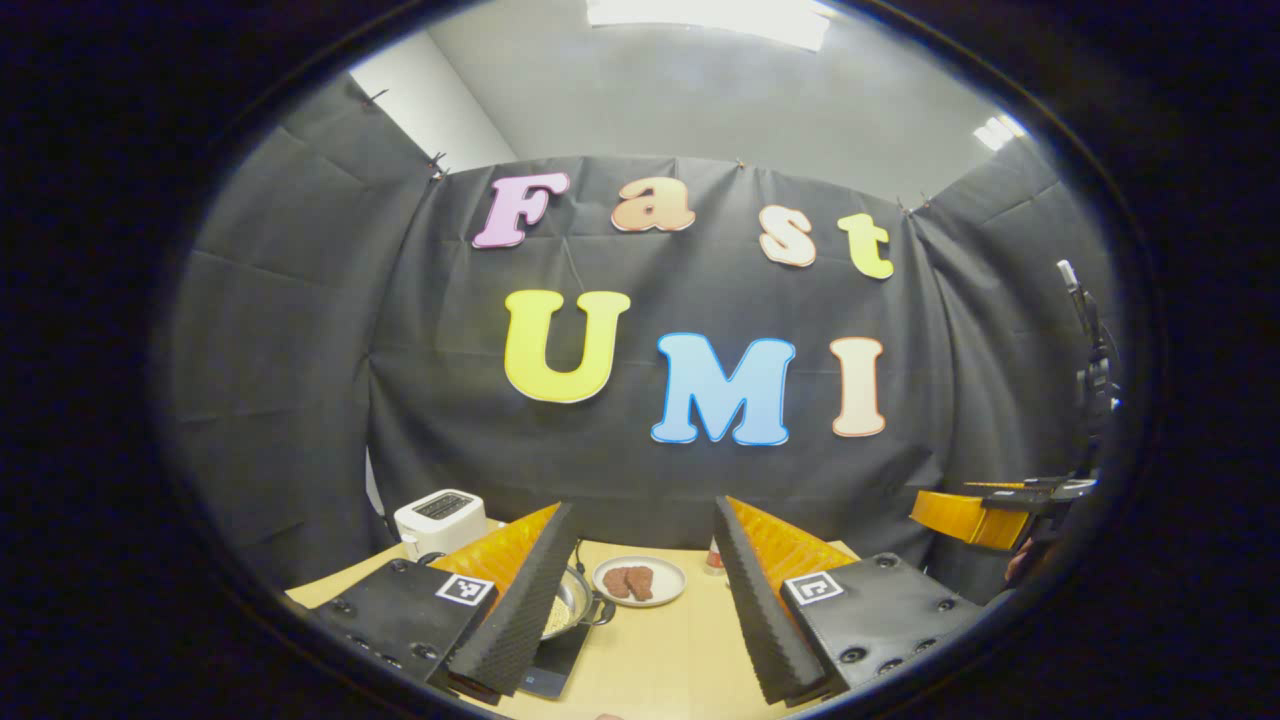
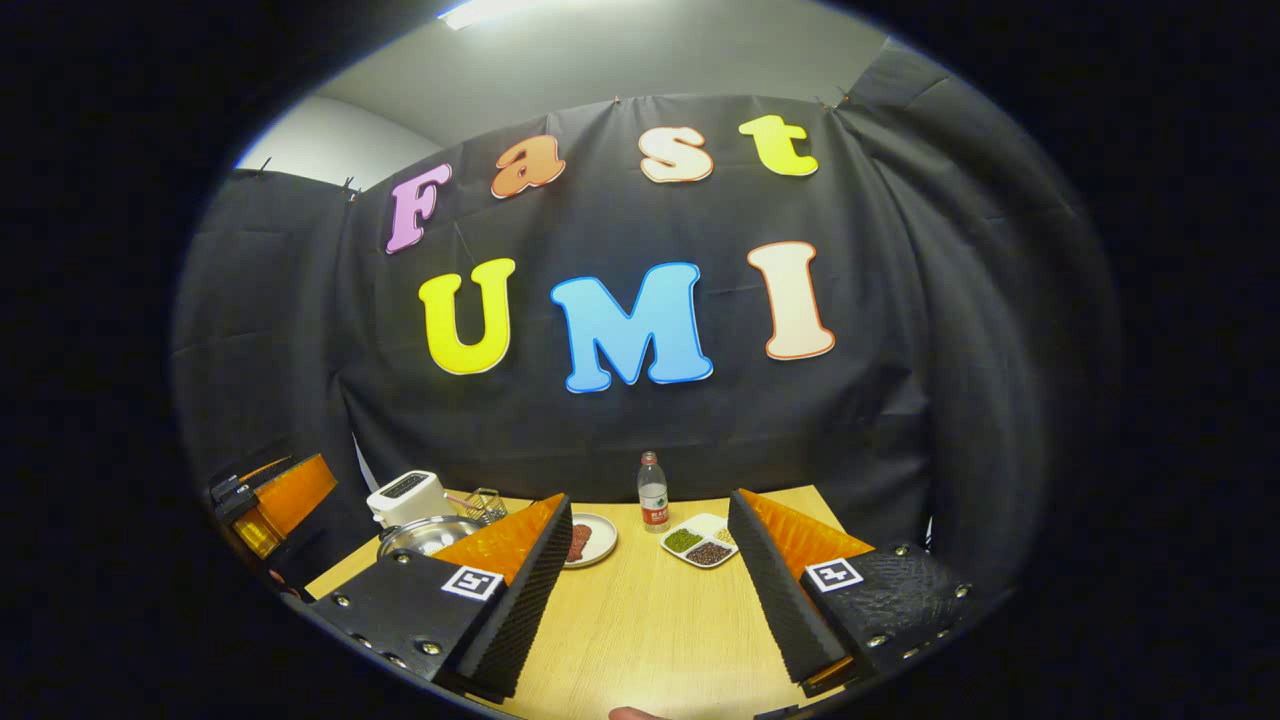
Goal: First push the handle of the pot to place it horizontally, then grasp the pot with both hands and set it on the induction cooktop.
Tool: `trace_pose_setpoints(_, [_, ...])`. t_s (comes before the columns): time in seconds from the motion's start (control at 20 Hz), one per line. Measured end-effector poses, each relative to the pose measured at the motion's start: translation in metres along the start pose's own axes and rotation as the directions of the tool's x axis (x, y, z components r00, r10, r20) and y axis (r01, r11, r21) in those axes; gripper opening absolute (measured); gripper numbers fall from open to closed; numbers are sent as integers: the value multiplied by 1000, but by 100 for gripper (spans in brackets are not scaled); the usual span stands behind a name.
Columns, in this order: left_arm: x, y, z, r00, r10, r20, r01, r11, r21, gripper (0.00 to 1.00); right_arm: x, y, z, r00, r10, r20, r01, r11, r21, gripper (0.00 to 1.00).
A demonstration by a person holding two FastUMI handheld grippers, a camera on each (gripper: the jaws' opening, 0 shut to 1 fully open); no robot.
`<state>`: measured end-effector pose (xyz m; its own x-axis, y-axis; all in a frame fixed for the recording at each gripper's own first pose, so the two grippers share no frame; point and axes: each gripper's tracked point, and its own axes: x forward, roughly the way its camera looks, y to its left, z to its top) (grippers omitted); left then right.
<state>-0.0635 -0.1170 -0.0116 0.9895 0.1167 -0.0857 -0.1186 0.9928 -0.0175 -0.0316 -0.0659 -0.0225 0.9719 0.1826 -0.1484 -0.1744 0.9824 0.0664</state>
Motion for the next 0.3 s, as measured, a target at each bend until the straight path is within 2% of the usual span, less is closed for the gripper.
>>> trace_pose_setpoints(0.15, [-6,-14,8,998,-56,15,56,998,3,90,-13,-19,1,999,-52,15,52,999,12,95])
trace_pose_setpoints(0.3, [-4,-12,13,996,-93,3,93,996,0,90,-29,-15,6,997,-74,27,73,997,35,94])
